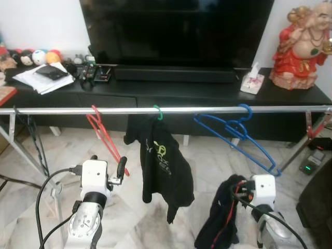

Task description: Hang hanger

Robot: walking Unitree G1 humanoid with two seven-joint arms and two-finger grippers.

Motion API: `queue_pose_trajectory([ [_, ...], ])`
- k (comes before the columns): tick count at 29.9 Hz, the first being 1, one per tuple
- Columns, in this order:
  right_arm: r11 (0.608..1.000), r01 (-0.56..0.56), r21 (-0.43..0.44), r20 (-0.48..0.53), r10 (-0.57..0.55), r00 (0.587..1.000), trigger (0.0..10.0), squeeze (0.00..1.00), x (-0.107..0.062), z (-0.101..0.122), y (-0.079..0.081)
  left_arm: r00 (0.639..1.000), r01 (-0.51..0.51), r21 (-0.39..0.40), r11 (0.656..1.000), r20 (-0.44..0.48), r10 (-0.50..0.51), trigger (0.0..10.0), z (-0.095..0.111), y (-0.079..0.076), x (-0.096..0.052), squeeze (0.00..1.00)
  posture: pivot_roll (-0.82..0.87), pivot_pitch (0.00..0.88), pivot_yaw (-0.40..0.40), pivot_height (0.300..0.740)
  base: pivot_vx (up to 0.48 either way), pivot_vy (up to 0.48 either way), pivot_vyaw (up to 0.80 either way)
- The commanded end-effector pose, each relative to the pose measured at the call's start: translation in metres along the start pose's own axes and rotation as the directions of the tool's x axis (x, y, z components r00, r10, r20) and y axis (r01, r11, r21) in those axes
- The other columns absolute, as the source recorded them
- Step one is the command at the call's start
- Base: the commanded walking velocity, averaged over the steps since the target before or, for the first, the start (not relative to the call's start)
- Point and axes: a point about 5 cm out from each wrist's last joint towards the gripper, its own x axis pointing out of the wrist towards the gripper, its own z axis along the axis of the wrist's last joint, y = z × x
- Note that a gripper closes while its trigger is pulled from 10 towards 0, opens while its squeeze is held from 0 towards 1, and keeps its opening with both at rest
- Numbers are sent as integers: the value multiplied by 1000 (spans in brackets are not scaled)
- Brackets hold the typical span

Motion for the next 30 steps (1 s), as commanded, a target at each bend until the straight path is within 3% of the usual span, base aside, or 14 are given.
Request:
queue_pose_trajectory([
  [1, 1000, 18, 3, -25, -18, 1000, 10000, 0, 2, -4, -5, 1000, -7, -5, 1000, 11, 8, 10000, 2, -1, 6, 0, -21, 0, -25, 740, 0, 0, 0],
  [13, 1000, 12, -6, -314, -13, 949, 10000, 0, -2, -56, 9, 999, -35, -24, 999, 33, 35, 10000, 4, -7, 13, 0, -17, 0, -58, 740, 0, 0, 0],
  [16, 1000, 2, -8, -341, -5, 940, 10000, 0, -4, -62, 13, 999, -37, -25, 999, 38, 38, 10000, 5, -7, 13, 0, -13, 0, -58, 740, 0, 0, 0],
  [22, 1000, -30, 6, -392, 30, 919, 10000, 0, -8, -74, 26, 998, -50, -14, 999, 42, 50, 10000, 5, -3, 9, 0, 9, 0, -62, 740, 249, 0, 725],
  [30, 999, -26, -23, -443, 13, 897, 10000, 0, -15, -83, 22, 995, -78, 4, 997, 55, 77, 10000, 6, 2, 5, 0, 64, 0, -97, 740, 258, 0, 0],
])
